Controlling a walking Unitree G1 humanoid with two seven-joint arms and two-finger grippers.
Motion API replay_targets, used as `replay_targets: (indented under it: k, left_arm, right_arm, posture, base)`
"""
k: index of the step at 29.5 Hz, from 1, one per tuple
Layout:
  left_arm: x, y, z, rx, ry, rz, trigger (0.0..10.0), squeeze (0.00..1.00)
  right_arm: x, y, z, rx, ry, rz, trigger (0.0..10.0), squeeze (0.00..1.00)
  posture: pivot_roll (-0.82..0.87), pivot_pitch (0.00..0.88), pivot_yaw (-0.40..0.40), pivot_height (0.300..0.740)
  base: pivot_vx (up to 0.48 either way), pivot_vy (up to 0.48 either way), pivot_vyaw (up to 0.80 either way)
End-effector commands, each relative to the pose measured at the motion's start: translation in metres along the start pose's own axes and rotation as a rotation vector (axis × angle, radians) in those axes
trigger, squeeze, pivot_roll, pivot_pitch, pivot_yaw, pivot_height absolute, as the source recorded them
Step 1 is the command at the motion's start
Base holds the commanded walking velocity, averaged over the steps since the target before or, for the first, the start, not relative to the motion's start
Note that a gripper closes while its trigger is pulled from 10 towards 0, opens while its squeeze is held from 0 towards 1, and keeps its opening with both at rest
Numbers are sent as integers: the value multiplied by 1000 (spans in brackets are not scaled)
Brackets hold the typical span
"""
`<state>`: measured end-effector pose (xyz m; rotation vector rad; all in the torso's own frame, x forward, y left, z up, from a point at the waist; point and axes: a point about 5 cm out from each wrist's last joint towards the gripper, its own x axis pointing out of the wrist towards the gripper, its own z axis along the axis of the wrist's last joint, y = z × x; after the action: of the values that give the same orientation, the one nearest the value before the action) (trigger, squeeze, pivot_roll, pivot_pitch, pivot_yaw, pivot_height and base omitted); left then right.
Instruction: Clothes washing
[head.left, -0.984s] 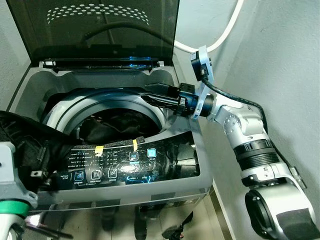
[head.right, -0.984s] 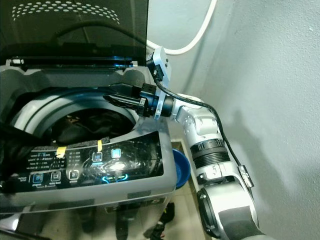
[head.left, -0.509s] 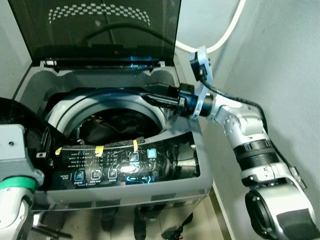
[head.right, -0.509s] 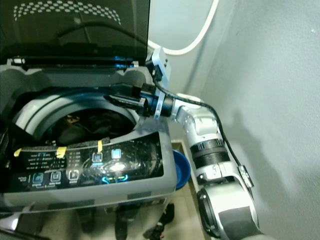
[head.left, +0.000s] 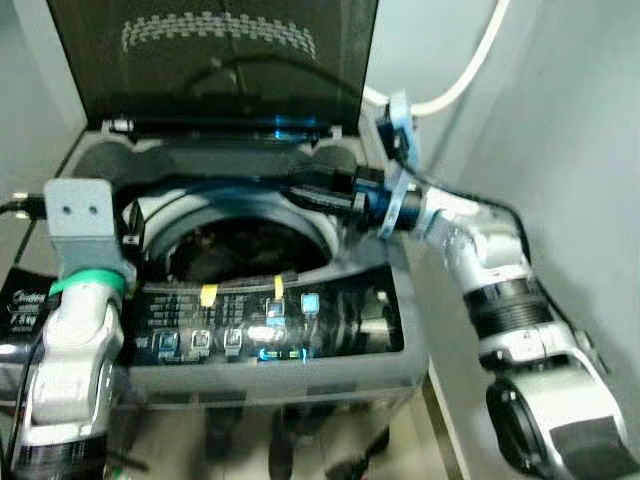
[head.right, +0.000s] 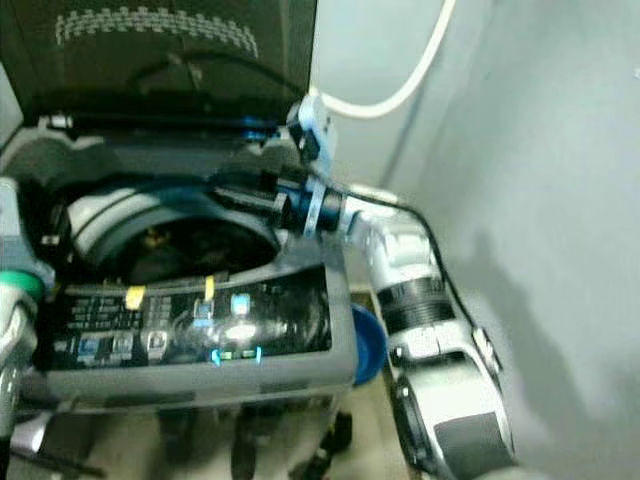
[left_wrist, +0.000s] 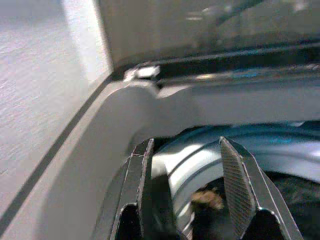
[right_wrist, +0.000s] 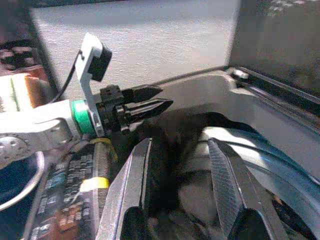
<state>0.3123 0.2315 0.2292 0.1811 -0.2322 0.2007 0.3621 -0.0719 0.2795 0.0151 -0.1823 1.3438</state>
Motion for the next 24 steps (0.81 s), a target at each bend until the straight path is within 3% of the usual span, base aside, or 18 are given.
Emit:
replay_targets:
  k: [1, 2, 3, 4, 7, 8, 9, 12, 13, 15, 18, 19, 20, 22, 23, 24]
  left_arm:
    - [9, -11, 6, -18, -34, -97, 10000, 0]
    - [14, -26, 23, -51, -108, -218, 10000, 0]
    - [14, -26, 23, -51, -108, -218, 10000, 0]
    - [15, -39, 37, -67, -173, -313, 10000, 0]
    - [12, -51, 48, -97, -226, -408, 10000, 0]
    - [1, -70, 68, -162, -317, -581, 10000, 0]
    - [1, -70, 68, -162, -317, -581, 10000, 0]
    - [-25, -92, 90, -226, -399, -848, 10000, 0]
    - [-25, -92, 90, -226, -399, -848, 10000, 0]
    - [-38, -99, 95, -221, -413, -954, 10000, 0]
    - [-38, -98, 94, -205, -401, -935, 10000, 0]
    - [-31, -92, 88, -172, -355, -854, 10000, 0]
    - [-31, -92, 88, -172, -355, -854, 10000, 0]
    - [-16, -75, 77, -127, -285, -678, 10000, 0]
    - [-16, -75, 77, -127, -285, -678, 10000, 0]
    - [-7, -61, 74, -121, -268, -554, 10000, 0]
  right_arm:
    - [1, -2, 5, -13, -3, -4, 10000, 0]
    - [0, -2, 6, -15, -6, -8, 10000, 0]
    - [0, -2, 6, -15, -6, -8, 10000, 0]
    - [-1, -2, 6, -17, -9, -12, 10000, 0]
    - [-1, -2, 7, -18, -11, -15, 10000, 0]
    - [-2, -2, 7, -19, -14, -18, 10000, 0]
    - [-2, -2, 7, -19, -14, -18, 10000, 0]
    - [-2, -2, 8, -18, -20, -24, 10000, 0]
    - [-2, -2, 8, -18, -20, -24, 10000, 0]
    - [-2, -2, 8, -16, -27, -31, 10000, 0]
    - [-1, -2, 8, -12, -36, -44, 10000, 0]
    - [-1, -2, 7, -5, -49, -78, 10000, 0]
    - [-1, -2, 7, -5, -49, -78, 10000, 0]
    - [-2, -5, 2, 12, -80, -184, 10000, 0]
    - [-2, -5, 2, 12, -80, -184, 10000, 0]
    - [-4, -7, -2, 3, -108, -280, 10000, 0]
  posture:
    - [187, 32, -32, 740]
    - [187, 32, -32, 740]
    - [187, 32, -32, 740]
    - [187, 32, -32, 740]
    - [187, 32, -32, 740]
    - [176, 32, -15, 740]
    - [176, 32, -15, 740]
    - [183, 34, -18, 740]
    - [183, 34, -18, 740]
    - [187, 37, -12, 740]
    - [191, 38, -6, 740]
    - [194, 40, -3, 740]
    - [194, 40, -3, 740]
    - [200, 41, 1, 740]
    - [200, 41, 1, 740]
    - [203, 39, 8, 740]
  base:
    - [0, 0, 0]
    - [0, 0, 0]
    - [0, 0, 0]
    - [0, 0, 0]
    - [0, 0, 0]
    - [0, 0, 0]
    - [0, 0, 0]
    - [0, 0, 0]
    - [0, 0, 0]
    - [0, 0, 0]
    - [0, 0, 0]
    - [0, 0, 0]
    - [0, 0, 0]
    - [0, 0, 0]
    - [0, 0, 0]
    - [0, 0, 0]
